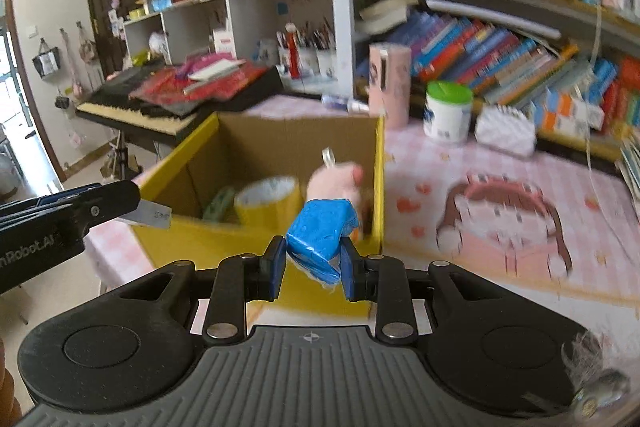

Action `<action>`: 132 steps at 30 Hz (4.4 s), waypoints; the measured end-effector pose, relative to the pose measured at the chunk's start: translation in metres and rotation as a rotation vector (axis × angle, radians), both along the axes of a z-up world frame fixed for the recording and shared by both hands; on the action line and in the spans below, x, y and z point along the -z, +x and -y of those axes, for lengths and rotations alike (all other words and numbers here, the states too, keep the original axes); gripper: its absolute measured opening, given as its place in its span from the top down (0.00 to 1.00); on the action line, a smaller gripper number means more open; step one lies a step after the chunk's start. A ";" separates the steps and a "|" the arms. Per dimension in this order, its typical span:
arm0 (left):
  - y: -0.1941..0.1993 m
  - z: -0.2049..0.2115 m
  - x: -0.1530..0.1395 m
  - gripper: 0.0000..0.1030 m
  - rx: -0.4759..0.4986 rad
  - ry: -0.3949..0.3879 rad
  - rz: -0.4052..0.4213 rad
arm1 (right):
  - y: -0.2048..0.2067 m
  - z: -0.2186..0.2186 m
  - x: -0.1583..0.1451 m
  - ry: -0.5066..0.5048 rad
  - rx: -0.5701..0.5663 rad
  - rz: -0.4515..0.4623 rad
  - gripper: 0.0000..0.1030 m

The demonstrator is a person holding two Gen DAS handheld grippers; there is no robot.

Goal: Organize objects

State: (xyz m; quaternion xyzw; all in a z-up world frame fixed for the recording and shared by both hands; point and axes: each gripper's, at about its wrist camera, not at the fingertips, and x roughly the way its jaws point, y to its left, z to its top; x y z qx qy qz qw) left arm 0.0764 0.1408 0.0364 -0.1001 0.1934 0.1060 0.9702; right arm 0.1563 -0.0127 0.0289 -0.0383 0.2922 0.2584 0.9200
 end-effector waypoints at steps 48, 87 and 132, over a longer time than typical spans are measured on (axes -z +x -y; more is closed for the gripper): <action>0.109 0.001 0.048 0.70 -0.192 0.015 -0.197 | 0.128 -0.066 0.055 -0.177 -0.391 -0.060 0.74; -0.035 0.026 0.017 0.02 -0.073 0.043 -0.046 | -0.040 0.019 0.018 -0.096 0.201 0.080 0.00; -0.054 0.124 0.036 0.00 0.220 0.067 -0.213 | -0.129 0.106 0.043 -0.134 0.480 -0.057 0.00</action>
